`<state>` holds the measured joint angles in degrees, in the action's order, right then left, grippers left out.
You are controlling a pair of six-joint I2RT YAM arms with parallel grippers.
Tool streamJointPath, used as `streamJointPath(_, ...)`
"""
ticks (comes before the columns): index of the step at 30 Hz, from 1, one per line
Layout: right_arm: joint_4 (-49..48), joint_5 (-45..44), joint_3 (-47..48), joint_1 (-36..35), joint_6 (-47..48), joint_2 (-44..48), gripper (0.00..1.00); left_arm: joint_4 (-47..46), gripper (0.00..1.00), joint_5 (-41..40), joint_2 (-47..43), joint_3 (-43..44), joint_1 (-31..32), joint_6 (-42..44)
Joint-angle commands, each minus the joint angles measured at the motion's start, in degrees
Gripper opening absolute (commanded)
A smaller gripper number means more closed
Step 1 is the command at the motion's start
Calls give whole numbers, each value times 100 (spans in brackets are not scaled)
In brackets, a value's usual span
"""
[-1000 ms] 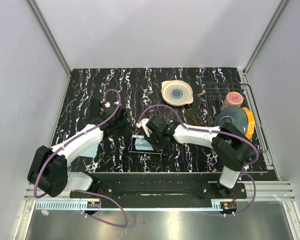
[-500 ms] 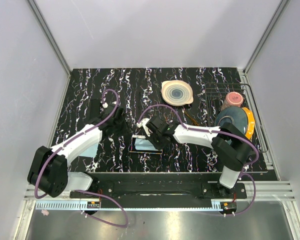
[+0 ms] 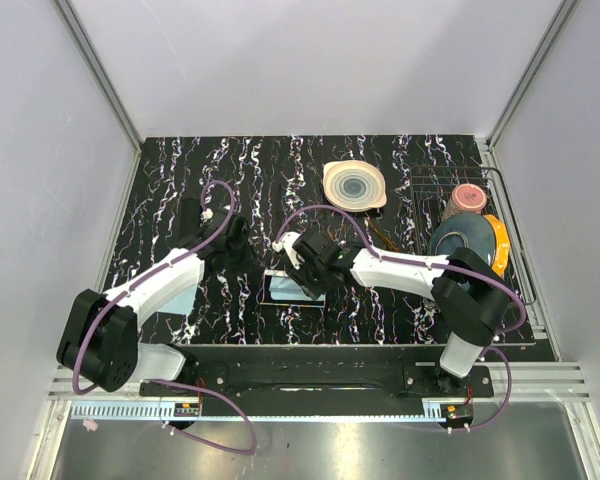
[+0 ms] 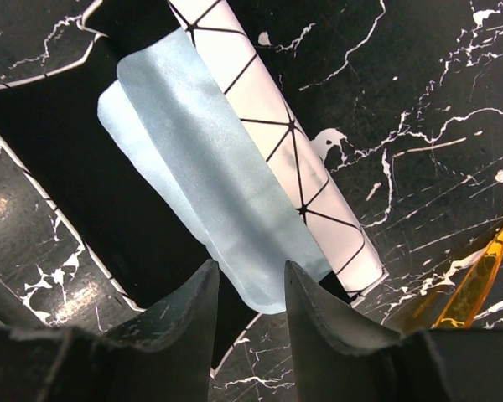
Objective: Organize the sunglasses
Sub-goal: Smooth out the folded cleaning cloth near the sunglasses case.
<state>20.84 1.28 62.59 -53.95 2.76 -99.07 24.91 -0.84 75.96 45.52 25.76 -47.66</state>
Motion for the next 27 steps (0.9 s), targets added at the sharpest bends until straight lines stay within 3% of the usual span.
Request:
streamJointPath(1, -159, -260, 166, -98, 268, 19, 45, -135, 41, 188, 32, -60, -88, -42)
streamJointPath(13, -106, -321, 298, -291, 427, -280, 44, -302, 41, 418, 155, -184, -246, -7)
streamJointPath(27, -98, -857, 368, -353, 435, -403, 36, -416, 41, 567, 182, -307, -352, -7)
